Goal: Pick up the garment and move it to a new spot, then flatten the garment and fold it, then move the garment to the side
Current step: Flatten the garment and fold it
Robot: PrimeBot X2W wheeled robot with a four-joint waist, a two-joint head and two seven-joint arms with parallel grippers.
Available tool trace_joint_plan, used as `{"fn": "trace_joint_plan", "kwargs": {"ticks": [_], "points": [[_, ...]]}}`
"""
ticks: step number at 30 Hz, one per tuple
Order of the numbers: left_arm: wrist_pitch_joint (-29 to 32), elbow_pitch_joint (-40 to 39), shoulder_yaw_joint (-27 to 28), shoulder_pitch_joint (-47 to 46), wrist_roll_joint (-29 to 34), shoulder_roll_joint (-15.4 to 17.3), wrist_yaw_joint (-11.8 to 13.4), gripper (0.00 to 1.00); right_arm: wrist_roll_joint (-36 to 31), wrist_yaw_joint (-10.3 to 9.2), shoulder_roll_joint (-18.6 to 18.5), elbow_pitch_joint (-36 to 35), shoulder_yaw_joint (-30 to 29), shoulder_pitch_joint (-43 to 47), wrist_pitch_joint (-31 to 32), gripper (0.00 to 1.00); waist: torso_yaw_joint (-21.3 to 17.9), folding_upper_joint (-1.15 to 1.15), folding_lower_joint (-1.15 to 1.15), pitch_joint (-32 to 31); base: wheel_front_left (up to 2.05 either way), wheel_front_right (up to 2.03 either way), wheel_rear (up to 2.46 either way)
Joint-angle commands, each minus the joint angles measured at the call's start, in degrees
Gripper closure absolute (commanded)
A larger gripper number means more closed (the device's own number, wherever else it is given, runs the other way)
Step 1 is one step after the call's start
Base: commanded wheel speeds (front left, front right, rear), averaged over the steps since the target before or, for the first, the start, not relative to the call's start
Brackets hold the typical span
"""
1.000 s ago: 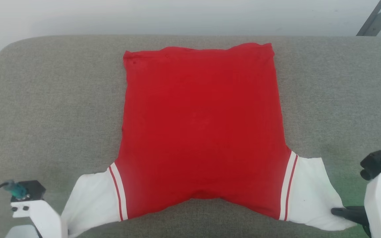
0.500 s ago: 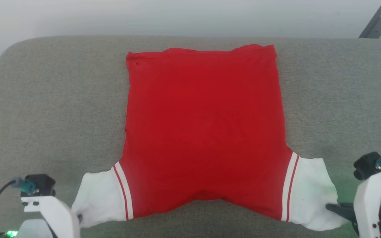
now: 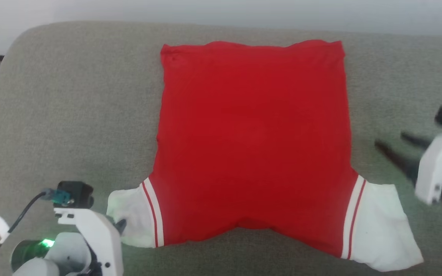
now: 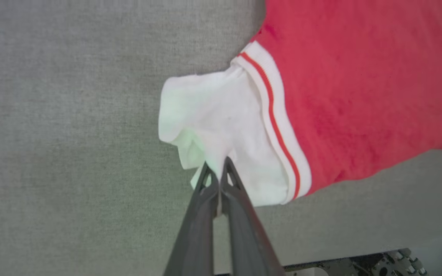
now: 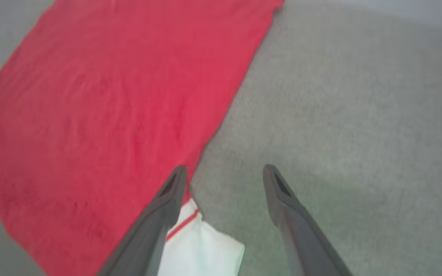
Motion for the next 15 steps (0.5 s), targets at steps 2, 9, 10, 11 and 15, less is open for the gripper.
{"fn": "trace_joint_plan", "kwargs": {"ticks": [2,9,10,11,15], "points": [[-0.8,0.8,-0.7,-2.2,0.7,-1.3,-0.9,1.0,-3.4,-0.04,3.2,1.8,-2.9,-4.8,-1.9,0.0,1.3,0.0,0.0,1.7,0.0,0.0,0.0],[-2.5,2.9,-2.6,-6.3,1.9,-4.6,-2.8,1.0,-9.6,-0.03,6.9,11.9,-3.7,-18.6,-4.4,0.0,4.3,0.0,0.0,5.2,0.0,0.0,0.0],[-2.6,3.2,-2.9,-6.8,2.0,-5.0,-3.1,1.0,-10.2,-0.03,7.1,14.0,-3.4,-20.8,-4.6,0.0,4.8,0.0,0.0,5.8,0.0,0.0,0.0],[-2.8,3.5,-3.2,-7.3,2.2,-5.4,-3.4,1.0,-10.7,-0.03,7.2,16.4,-3.1,-22.9,-4.9,0.0,5.3,0.0,0.0,6.3,0.0,0.0,0.0],[-3.2,4.5,-4.1,-9.1,2.7,-6.8,-4.3,1.0,-12.2,-0.04,7.3,23.8,-2.2,-29.1,-4.9,0.0,6.9,0.0,0.0,7.9,0.0,0.0,0.0]]}}
